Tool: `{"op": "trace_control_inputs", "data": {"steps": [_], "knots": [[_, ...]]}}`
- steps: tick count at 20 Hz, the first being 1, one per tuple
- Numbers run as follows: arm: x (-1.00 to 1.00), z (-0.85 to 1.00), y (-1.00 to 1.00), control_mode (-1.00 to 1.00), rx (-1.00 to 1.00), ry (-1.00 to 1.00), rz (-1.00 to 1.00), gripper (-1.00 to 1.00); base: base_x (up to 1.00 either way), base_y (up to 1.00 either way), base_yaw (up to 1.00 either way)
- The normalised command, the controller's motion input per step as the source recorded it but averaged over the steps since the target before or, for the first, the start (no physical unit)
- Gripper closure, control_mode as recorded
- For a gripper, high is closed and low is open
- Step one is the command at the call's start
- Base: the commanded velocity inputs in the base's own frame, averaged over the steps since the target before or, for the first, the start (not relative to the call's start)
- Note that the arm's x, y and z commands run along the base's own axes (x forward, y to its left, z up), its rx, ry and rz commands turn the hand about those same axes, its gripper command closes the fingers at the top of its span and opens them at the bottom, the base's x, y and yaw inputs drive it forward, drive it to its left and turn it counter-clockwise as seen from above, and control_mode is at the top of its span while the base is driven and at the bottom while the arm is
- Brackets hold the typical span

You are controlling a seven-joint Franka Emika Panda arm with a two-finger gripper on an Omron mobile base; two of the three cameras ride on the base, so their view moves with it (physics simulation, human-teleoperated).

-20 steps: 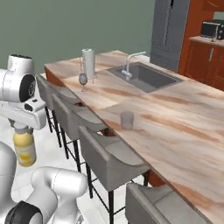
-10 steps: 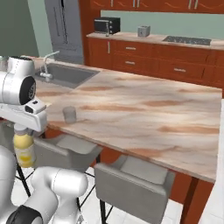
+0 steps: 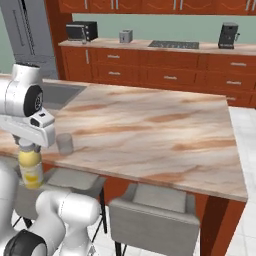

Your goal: There is a wine glass and glass cup on the dining counter. Place the wine bottle next to the wine glass and the juice bottle next to the glass cup.

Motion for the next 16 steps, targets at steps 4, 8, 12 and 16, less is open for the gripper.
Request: {"op": "trace_control_inputs", "data": {"steps": [4,8,12,16], "knots": [[0.00,0.00,0.00,1.00,0.00,0.00,0.00,1.00,0.25,0.72,-0.12],[0.00,0.00,0.00,1.00,0.00,0.00,0.00,1.00,0.30,0.53,-0.11],[0.00,0.00,0.00,1.00,0.00,0.00,0.00,1.00,0.38,0.28,-0.06],[0.00,0.00,0.00,1.00,0.00,0.00,0.00,1.00,0.07,0.15,0.00]]}}
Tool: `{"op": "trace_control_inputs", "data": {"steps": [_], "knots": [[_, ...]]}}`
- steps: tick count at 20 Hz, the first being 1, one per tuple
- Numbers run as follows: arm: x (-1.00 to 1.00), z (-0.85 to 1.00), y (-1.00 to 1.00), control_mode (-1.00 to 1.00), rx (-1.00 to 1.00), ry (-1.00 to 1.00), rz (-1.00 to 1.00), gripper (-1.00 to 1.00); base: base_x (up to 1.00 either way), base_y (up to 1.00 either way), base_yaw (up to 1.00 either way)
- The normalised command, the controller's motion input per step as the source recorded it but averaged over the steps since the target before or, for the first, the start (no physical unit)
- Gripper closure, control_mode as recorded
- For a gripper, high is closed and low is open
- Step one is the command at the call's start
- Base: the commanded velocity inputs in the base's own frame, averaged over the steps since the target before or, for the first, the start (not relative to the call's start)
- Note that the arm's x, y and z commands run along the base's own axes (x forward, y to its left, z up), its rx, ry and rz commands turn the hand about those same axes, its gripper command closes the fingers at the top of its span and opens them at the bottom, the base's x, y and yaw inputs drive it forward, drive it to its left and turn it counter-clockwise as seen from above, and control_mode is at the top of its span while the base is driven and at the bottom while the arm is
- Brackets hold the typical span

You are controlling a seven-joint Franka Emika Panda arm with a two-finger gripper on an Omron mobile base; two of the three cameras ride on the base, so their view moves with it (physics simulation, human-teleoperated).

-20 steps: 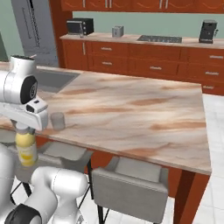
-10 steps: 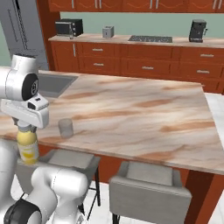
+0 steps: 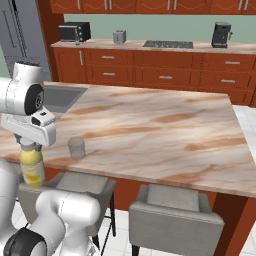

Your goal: There is a wine glass and glass cup on the dining counter. Place the wine bottle next to the wine glass and the juice bottle next to the glass cup.

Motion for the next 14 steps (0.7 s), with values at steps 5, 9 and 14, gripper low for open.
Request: {"op": "trace_control_inputs", "data": {"steps": [5,9,14], "knots": [[0.00,0.00,0.00,1.00,0.00,0.00,0.00,1.00,0.00,0.04,0.00],[0.00,0.00,0.00,1.00,0.00,0.00,0.00,1.00,0.00,0.01,0.00],[0.00,0.00,0.00,1.00,0.00,0.00,0.00,1.00,0.00,0.00,0.00]]}}
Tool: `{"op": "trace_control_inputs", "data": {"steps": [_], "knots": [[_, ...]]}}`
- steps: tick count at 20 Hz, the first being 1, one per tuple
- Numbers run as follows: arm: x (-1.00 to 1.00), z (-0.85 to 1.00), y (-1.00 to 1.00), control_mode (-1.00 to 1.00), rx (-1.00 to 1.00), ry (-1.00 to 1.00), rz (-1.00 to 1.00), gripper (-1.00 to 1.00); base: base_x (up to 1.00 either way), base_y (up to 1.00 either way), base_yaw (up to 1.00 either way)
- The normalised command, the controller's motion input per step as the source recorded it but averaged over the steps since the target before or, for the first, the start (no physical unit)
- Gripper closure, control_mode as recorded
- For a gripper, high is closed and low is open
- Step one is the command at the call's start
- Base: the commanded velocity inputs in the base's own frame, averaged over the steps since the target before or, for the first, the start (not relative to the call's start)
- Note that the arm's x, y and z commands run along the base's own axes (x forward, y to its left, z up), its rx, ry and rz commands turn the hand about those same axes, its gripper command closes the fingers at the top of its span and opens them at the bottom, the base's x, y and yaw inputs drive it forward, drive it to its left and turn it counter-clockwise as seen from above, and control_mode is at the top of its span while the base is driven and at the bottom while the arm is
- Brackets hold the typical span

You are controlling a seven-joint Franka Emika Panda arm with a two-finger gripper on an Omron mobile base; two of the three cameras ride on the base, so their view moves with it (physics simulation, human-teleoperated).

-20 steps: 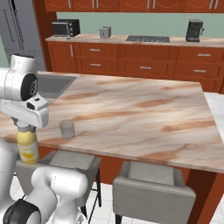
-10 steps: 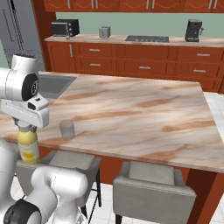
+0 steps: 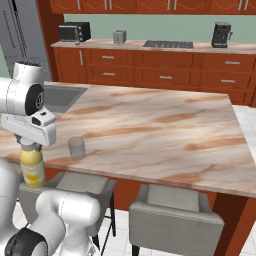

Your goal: There is a wine glass and glass cup on the dining counter. Place the wine bottle next to the wine glass and the juice bottle next to the glass cup.

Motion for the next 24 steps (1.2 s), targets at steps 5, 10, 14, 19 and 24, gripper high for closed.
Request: {"op": "trace_control_inputs", "data": {"steps": [5,10,14,19,24], "knots": [[0.15,0.00,-0.06,-1.00,0.00,0.00,0.00,1.00,0.05,-0.03,0.00],[0.43,0.01,-0.24,-1.00,0.00,0.01,0.00,1.00,0.00,0.00,0.00],[0.39,0.09,-0.32,-1.00,0.00,0.01,0.00,1.00,0.00,0.00,0.00],[0.37,0.04,-0.41,-1.00,0.00,0.02,0.04,1.00,0.00,0.00,0.00],[0.33,-0.04,-0.26,-1.00,-0.06,0.00,0.07,1.00,0.00,0.00,0.00]]}}
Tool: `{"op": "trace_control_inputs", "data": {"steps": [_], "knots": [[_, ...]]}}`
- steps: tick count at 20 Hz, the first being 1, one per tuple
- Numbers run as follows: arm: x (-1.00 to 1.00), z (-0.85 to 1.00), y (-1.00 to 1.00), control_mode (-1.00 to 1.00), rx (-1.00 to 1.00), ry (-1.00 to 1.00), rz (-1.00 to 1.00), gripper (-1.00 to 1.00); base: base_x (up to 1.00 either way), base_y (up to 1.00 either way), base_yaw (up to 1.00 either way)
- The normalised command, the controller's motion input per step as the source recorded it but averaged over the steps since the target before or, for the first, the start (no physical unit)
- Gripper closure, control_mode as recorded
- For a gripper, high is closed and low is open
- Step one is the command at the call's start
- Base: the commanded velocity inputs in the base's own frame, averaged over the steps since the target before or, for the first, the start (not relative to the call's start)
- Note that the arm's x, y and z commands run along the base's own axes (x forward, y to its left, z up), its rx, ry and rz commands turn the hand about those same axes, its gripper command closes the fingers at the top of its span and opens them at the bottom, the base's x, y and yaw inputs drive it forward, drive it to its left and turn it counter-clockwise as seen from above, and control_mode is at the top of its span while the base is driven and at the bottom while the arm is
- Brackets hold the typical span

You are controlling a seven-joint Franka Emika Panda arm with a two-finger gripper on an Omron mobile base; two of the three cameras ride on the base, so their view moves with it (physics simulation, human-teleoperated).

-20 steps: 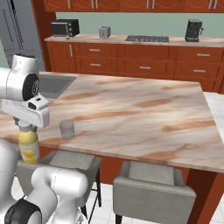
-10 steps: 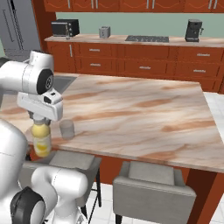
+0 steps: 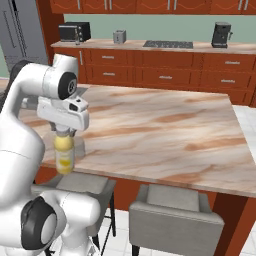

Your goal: There is a wine glass and glass cup on the dining counter. Place the wine bottle next to the wine glass and the juice bottle next to the glass cup.

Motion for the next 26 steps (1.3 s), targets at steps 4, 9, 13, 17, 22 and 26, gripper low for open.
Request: {"op": "trace_control_inputs", "data": {"steps": [4,9,13,17,22,26], "knots": [[0.29,-0.12,-0.08,-1.00,-0.17,-0.03,0.07,1.00,0.00,0.00,0.00],[0.30,-0.18,0.27,-1.00,-0.13,-0.13,0.01,1.00,0.00,0.00,0.00],[0.40,-0.15,0.02,-1.00,0.00,-0.05,0.00,1.00,0.00,0.00,0.00],[0.36,-0.14,0.00,-1.00,0.00,0.00,0.01,1.00,0.00,0.00,0.00],[0.27,-0.13,-0.16,-1.00,0.01,0.01,0.01,1.00,0.00,0.00,0.00],[0.43,-0.22,-0.04,-1.00,0.00,0.05,0.00,1.00,0.00,0.00,0.00]]}}
